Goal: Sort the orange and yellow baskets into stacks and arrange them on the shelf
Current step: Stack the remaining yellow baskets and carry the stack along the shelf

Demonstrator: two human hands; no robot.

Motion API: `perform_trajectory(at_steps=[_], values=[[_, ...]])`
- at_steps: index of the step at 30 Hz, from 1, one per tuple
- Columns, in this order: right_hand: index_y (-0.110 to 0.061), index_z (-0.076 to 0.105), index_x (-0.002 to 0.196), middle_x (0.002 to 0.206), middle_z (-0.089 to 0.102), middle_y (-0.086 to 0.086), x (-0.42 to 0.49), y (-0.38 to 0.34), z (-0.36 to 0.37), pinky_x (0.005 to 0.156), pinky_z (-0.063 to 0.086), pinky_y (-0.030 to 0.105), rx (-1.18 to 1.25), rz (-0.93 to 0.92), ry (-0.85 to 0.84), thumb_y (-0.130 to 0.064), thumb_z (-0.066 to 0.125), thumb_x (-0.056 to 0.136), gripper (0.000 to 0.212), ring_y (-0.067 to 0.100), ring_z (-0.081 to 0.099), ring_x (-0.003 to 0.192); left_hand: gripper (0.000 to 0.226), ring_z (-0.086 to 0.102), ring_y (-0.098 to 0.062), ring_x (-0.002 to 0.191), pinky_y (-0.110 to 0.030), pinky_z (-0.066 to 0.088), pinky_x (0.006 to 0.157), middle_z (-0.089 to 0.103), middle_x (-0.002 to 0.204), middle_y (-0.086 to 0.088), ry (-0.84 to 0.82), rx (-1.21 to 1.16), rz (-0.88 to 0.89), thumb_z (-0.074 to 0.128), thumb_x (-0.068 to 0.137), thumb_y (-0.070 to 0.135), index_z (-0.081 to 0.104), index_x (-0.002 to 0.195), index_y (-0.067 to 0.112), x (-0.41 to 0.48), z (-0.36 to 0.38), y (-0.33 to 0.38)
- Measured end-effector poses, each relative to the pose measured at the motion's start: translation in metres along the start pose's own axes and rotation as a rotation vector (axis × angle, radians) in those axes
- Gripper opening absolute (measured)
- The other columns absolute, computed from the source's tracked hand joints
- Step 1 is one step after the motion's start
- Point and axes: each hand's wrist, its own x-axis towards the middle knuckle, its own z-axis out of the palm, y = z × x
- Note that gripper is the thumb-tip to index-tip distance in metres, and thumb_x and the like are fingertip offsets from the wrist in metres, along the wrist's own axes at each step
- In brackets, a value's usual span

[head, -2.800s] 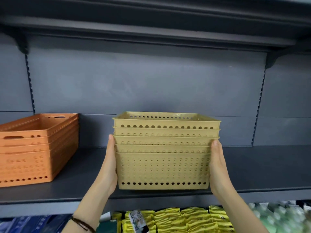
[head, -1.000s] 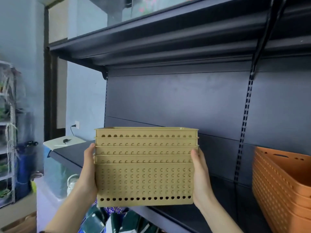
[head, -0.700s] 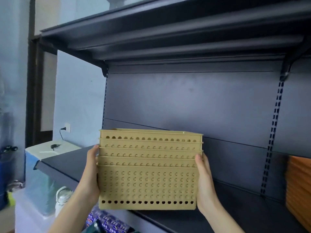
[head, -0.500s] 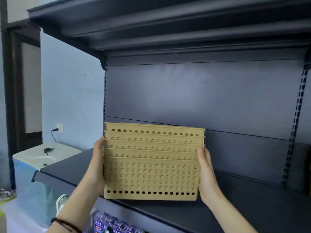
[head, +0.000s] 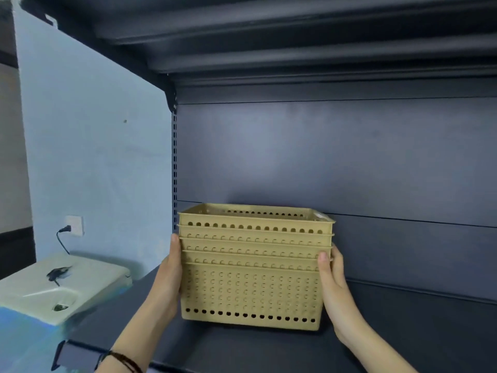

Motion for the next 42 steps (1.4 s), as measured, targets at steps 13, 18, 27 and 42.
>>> perform_trajectory(at_steps=[13, 18, 27, 42], values=[[-0.041, 0.014, 0.148, 0.118, 0.048, -0.036, 0.054, 0.031, 0.052, 0.089, 0.037, 0.017, -0.121, -0.013, -0.075, -0.056, 0.035, 0.086, 0.067, -0.021, 0.05, 0.1, 0.046, 0.056, -0.008, 0.097, -0.037, 0.037, 0.095, 0.063, 0.099, 0.015, 0.039, -0.052, -0.019, 0.025, 0.094, 0.064, 0.061, 0.101, 0.035, 0.079, -0.034, -0.021], [-0.045, 0.015, 0.142, 0.124, 0.05, -0.029, 0.056, 0.04, 0.064, 0.1, 0.036, 0.029, -0.117, -0.033, -0.026, -0.056, 0.036, 0.088, 0.059, -0.009, 0.05, 0.112, 0.046, 0.056, -0.01, 0.093, -0.04, 0.038, 0.096, 0.062, 0.097, 0.011, 0.04, -0.051, -0.003, 0.023, 0.096, 0.06, 0.061, 0.094, 0.033, 0.098, -0.036, -0.023], [-0.044, 0.021, 0.14, 0.128, 0.055, -0.013, 0.051, 0.022, 0.028, 0.106, 0.042, 0.036, -0.243, 0.121, -0.167, -0.051, 0.046, 0.095, 0.052, 0.009, 0.054, 0.118, 0.044, 0.05, -0.027, 0.117, -0.033, 0.035, 0.084, 0.046, 0.143, -0.008, 0.475, 0.159, 0.214, 0.051, 0.096, 0.027, 0.042, 0.137, 0.015, 0.087, -0.037, -0.001], [-0.027, 0.059, 0.125, 0.129, 0.06, -0.008, -0.101, -0.041, -0.208, 0.101, 0.042, 0.027, -0.962, 0.143, -0.082, -0.042, 0.06, 0.091, 0.037, 0.008, 0.054, 0.118, 0.042, 0.063, -0.029, 0.096, -0.04, 0.045, 0.077, 0.069, 0.104, -0.002, -0.209, 1.303, 0.846, 0.041, 0.085, 0.05, 0.062, 0.11, 0.024, -0.104, 0.147, -0.023]])
